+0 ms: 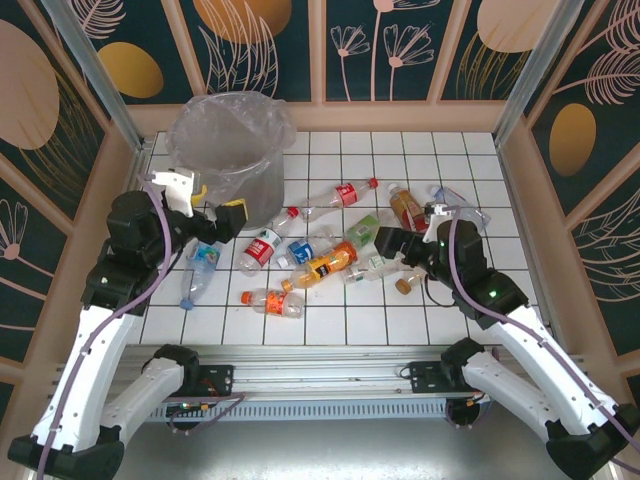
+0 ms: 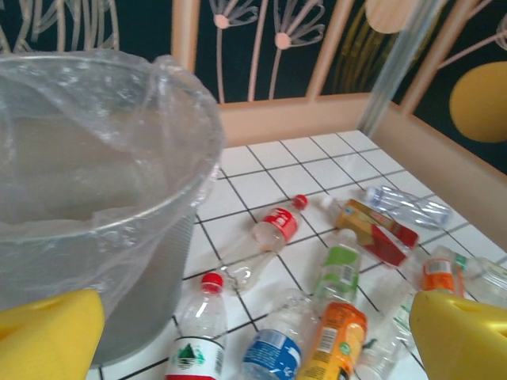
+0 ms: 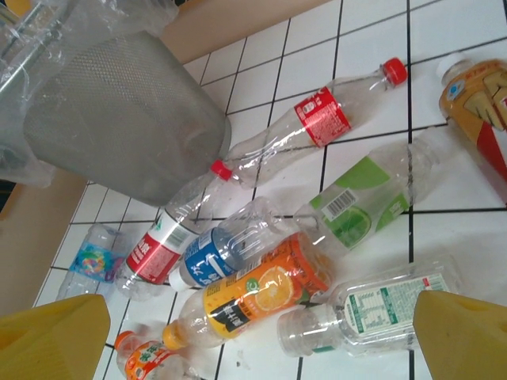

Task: Put the plastic bottles in the bin

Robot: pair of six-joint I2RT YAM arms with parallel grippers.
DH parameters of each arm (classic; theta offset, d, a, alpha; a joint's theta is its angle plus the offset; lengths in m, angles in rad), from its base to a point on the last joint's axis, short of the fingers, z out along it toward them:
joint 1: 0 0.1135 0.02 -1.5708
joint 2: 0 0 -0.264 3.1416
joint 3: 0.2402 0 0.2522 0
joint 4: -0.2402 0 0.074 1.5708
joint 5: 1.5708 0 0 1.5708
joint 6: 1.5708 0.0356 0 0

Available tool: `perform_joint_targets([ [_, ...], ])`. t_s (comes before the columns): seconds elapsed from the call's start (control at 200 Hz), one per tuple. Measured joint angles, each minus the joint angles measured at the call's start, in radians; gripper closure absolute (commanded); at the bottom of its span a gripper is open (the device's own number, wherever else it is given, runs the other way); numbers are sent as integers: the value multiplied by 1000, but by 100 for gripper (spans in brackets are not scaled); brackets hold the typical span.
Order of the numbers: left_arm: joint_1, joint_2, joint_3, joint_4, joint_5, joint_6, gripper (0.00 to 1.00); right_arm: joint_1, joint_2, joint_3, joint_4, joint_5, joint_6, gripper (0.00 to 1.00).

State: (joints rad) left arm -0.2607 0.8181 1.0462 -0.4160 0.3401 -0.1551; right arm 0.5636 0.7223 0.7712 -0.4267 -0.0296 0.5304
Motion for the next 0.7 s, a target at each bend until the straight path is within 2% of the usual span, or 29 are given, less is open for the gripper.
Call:
perform_joint_targets([
  [0.18,-1,20,-27,-47,52,-40,2,0,8,0,-19,-36,4,1],
  [0.435,-21,-13,-158,-146,-34,-394,1,0,8,0,-47,-83,3,1],
  [0.575,-47,-21,-173,-244,-95,-540,1,0,5,-7,-43,-99,3,1],
  [0.701,-56,-27,-196,-266,-118,-664,2,1,-21,-52,-26,-116,0,1],
])
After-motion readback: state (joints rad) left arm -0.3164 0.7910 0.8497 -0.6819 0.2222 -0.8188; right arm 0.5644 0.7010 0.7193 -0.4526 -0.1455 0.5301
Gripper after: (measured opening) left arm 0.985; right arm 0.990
